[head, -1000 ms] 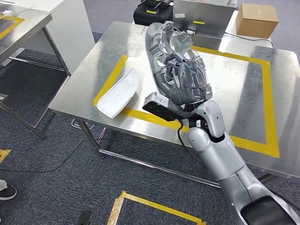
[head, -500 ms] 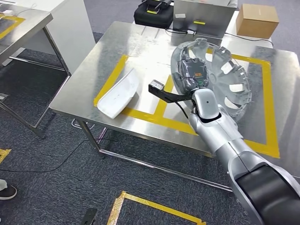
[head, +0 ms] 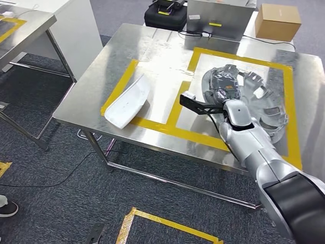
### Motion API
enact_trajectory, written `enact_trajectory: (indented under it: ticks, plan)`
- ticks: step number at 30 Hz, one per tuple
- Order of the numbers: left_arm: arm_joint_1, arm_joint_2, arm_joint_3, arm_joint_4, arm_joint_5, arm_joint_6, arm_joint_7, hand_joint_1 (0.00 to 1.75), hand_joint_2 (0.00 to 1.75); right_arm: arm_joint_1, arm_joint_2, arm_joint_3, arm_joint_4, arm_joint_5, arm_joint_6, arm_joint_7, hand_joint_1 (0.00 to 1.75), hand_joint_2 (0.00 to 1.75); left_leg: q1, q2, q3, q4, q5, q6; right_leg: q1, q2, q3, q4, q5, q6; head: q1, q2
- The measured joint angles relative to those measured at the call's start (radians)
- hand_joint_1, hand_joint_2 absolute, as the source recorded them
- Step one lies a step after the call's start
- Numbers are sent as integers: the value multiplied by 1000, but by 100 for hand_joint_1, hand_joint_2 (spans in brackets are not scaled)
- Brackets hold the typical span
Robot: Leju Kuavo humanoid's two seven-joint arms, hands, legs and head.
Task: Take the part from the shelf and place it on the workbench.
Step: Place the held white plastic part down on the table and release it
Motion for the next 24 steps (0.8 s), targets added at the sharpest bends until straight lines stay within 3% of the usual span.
enact_trajectory:
  ticks: [19, 23, 24]
  plan:
    - [-1, 0, 0, 0, -2, 11, -34, 0, 175, 32, -19, -57, 8, -26, 0, -29, 175, 175, 0, 0, 0, 0, 0, 0, 0, 0, 0, 0, 0, 0, 0, 0]
    - [-2, -1, 2, 0, 11, 34, -45, 0, 175, 48, -20, -59, 7, -35, -16, -54, 0, 0, 0, 0, 0, 0, 0, 0, 0, 0, 0, 0, 0, 0, 0, 0]
    - [-3, -1, 4, 0, 13, 41, -44, 0, 131, 51, -20, -61, 6, -39, -22, -60, 0, 0, 0, 0, 0, 0, 0, 0, 0, 0, 0, 0, 0, 0, 0, 0]
